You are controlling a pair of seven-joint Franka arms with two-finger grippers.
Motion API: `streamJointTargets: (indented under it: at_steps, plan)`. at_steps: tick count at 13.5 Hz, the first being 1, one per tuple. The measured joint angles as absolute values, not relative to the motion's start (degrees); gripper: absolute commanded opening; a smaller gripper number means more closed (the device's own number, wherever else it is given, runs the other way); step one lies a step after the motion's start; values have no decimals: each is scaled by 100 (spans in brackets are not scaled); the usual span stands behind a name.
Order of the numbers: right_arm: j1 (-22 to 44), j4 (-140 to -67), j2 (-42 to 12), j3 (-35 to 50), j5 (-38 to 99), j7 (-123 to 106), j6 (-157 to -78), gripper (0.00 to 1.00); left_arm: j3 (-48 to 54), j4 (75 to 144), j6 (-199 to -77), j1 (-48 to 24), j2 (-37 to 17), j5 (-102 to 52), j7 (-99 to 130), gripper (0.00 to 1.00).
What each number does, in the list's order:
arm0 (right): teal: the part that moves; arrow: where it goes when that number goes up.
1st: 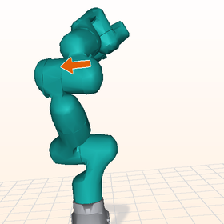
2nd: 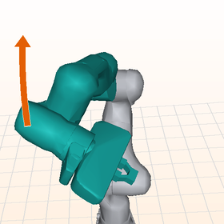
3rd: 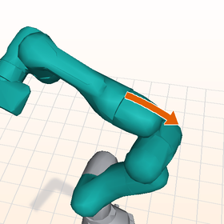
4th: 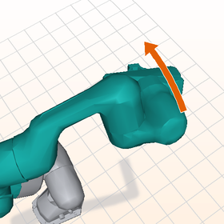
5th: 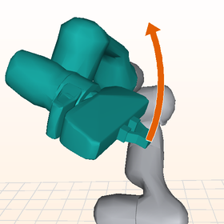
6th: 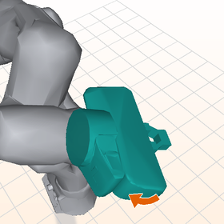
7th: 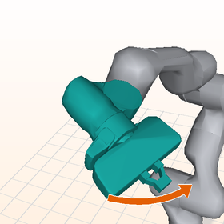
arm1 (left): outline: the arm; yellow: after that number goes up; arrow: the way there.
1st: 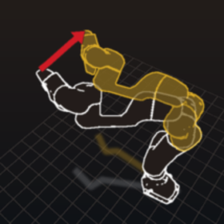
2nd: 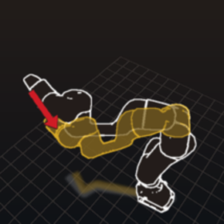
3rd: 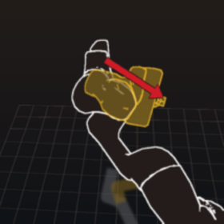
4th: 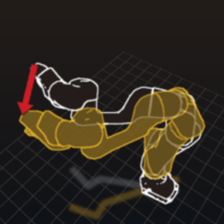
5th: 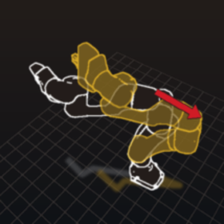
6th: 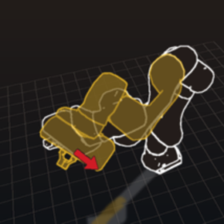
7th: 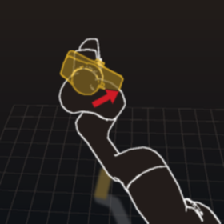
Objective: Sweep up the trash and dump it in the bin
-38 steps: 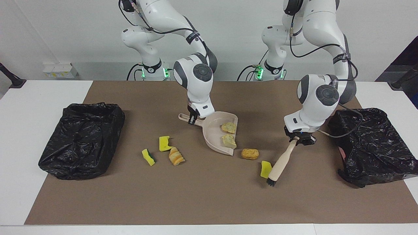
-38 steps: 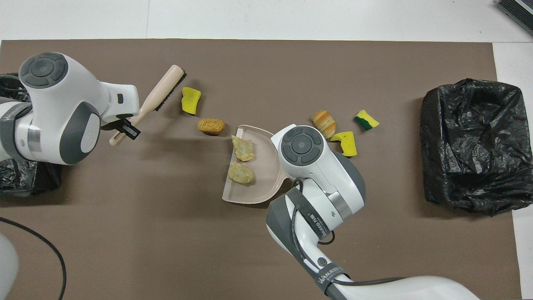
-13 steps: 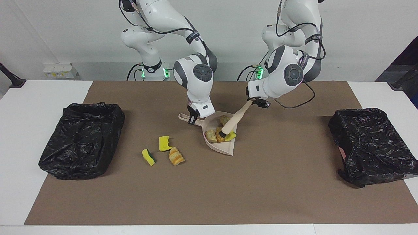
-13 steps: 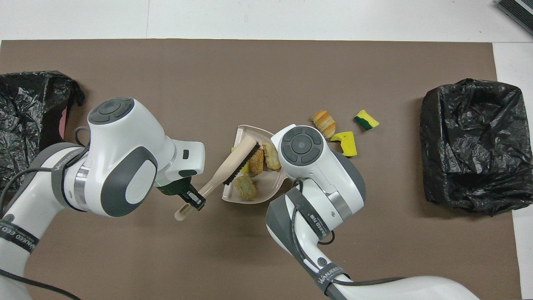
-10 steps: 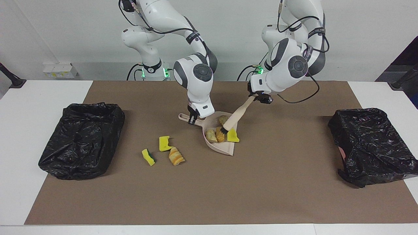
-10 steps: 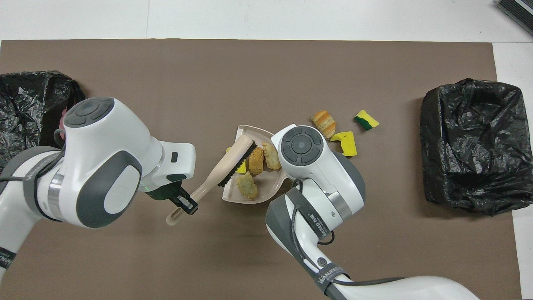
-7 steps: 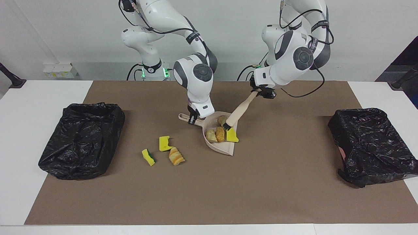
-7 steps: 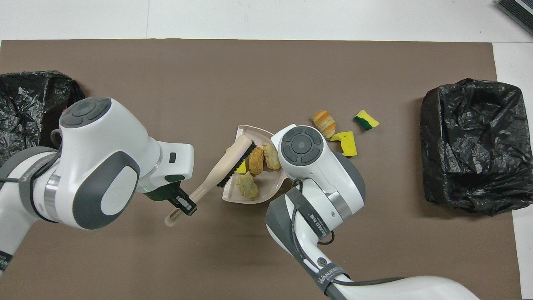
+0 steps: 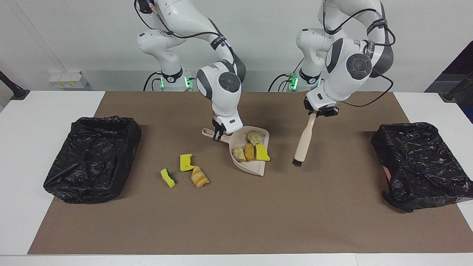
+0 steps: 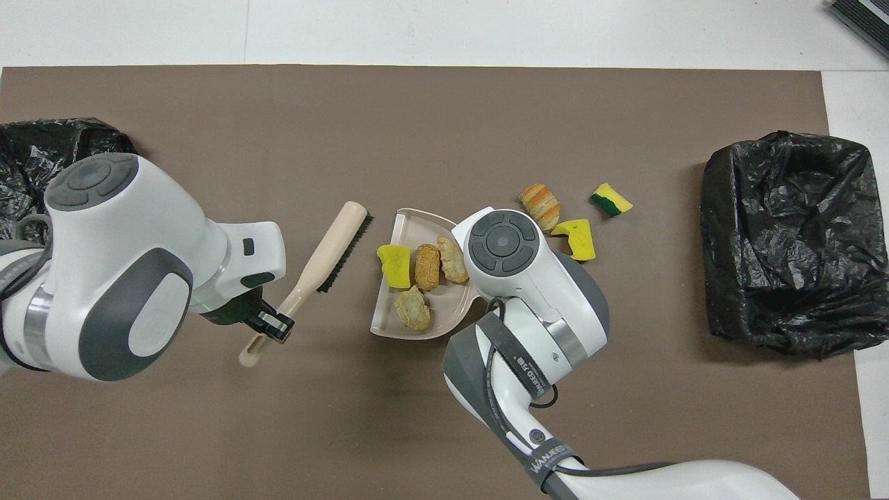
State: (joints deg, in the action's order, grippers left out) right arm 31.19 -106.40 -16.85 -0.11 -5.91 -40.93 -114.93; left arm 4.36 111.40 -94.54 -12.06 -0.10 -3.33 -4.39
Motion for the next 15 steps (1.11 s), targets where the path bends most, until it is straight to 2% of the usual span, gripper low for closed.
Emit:
streamJointTargets:
  at_steps: [5, 8, 11, 15]
  plan:
    - [3118, -10641, -1685, -11, -589, -4055, -11493, 0, 554, 11335, -9176, -1463, 406, -285, 1531, 0]
    - [3111, -10644, -1690, -11, -522, -4043, -11596, 0, 631, 11922, -9367, -1887, 813, -339, 2234, 0]
    - [3057, -10635, -1690, -19, -229, -4100, -11819, 0, 646, 12899, -9972, -2172, 1428, -470, 2572, 0]
    - [2851, -10595, -1444, -25, -8, -4482, -11829, 0, 644, 13211, -10035, -2231, 1728, -617, 2576, 0]
